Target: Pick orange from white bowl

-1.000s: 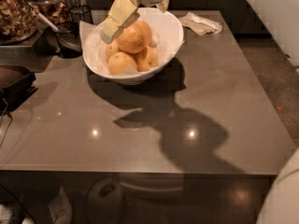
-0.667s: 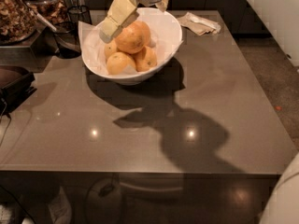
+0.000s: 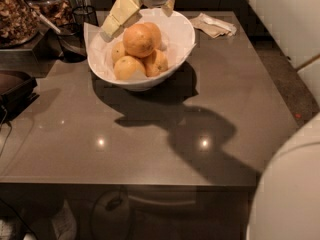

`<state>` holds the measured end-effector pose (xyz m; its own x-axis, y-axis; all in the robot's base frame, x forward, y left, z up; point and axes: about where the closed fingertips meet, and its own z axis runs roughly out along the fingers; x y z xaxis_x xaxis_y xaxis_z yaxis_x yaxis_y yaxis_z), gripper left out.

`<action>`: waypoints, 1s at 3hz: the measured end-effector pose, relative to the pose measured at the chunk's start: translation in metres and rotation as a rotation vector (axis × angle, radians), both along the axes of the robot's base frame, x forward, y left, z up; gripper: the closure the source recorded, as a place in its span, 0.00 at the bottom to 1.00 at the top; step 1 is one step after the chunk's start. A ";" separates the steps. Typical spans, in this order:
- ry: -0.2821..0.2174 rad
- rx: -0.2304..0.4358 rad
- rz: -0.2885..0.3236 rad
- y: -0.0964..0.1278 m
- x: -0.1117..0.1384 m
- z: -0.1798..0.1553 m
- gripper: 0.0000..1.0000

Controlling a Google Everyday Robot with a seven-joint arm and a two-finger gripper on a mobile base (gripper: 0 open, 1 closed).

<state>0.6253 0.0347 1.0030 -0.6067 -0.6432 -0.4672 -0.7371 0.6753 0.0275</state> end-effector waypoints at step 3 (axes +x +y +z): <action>0.019 -0.028 -0.092 0.016 0.062 -0.007 0.00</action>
Offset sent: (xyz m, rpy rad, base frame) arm 0.0758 0.0168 0.0121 -0.0337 0.0171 -0.0948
